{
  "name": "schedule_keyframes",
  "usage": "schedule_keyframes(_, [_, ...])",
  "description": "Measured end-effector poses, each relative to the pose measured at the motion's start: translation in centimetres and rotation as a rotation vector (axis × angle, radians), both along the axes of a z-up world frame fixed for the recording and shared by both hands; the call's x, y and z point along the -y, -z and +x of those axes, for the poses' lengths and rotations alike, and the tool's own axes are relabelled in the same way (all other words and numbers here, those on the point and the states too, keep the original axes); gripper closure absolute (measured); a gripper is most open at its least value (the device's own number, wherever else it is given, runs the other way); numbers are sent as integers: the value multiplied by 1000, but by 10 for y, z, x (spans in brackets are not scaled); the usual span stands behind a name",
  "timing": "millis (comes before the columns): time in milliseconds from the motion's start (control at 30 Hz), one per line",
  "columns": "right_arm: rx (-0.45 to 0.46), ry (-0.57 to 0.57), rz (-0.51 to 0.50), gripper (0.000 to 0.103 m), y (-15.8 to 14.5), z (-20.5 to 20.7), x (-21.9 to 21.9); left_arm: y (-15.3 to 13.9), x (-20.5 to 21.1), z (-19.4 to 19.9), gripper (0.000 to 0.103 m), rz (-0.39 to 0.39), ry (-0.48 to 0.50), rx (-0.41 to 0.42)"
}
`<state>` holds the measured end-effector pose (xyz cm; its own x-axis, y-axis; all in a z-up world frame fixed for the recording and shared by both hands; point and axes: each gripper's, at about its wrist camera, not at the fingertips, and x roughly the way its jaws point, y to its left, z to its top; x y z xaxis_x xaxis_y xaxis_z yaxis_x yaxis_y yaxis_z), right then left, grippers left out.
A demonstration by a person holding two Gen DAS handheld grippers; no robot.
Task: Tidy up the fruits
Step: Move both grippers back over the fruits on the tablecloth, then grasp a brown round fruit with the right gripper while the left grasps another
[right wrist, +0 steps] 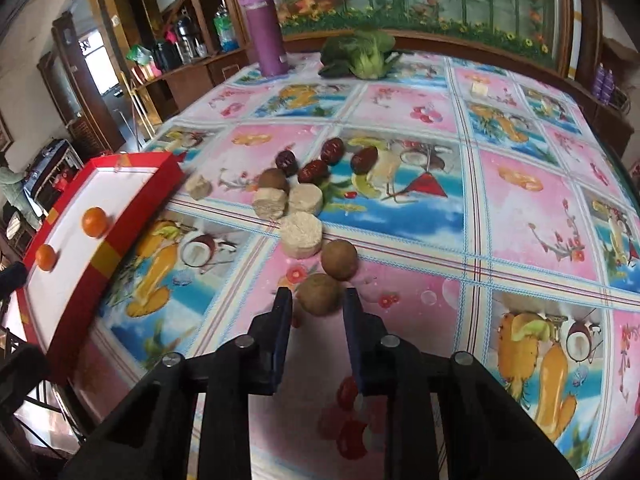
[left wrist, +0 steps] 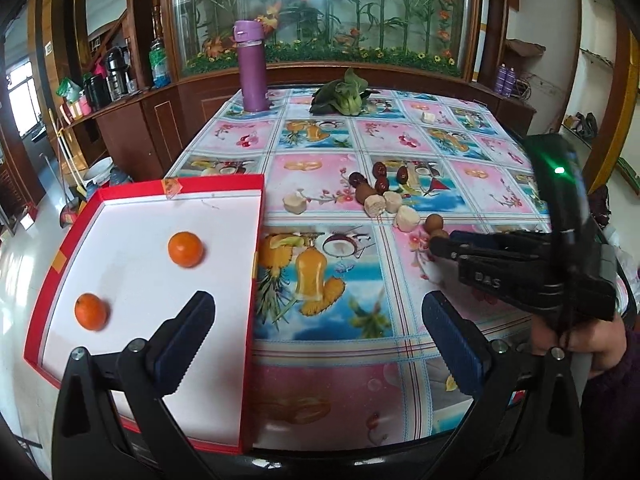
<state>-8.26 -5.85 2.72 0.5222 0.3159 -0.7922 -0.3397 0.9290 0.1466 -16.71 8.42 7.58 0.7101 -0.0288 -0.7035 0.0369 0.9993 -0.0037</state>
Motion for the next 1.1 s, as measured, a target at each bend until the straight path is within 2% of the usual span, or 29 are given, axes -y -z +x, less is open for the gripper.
schedule_keyframes(100, [6, 0, 19, 83, -1, 1, 5, -5, 5, 6, 0, -2, 27, 28])
schedule_keyframes(200, [19, 6, 26, 83, -2, 2, 19, -7, 15, 20, 0, -11, 68, 17])
schedule_keyframes(400, [49, 138, 98, 83, -10, 19, 79, 6, 52, 55, 1, -23, 174, -38])
schedule_keyframes(500, [67, 210, 190, 83, -11, 25, 110, 17, 76, 77, 15, -22, 244, -86])
schedule_keyframes(600, [59, 247, 222, 83, -12, 26, 118, 29, 99, 97, 29, -43, 332, -136])
schedule_keyframes(800, [79, 255, 241, 83, -17, 25, 118, 40, 115, 114, 30, -49, 396, -157])
schedule_keyframes(900, [63, 261, 256, 83, -15, 27, 120, 44, 117, 123, 41, -34, 416, -166])
schedule_keyframes(1033, [59, 261, 258, 83, -14, 27, 120, 47, 121, 134, 47, -16, 450, -166])
schedule_keyframes(1067, [58, 261, 258, 83, -14, 27, 120, 48, 123, 136, 51, -8, 462, -165])
schedule_keyframes(1100, [56, 260, 258, 83, -13, 28, 120, 49, 124, 138, 60, 0, 474, -171])
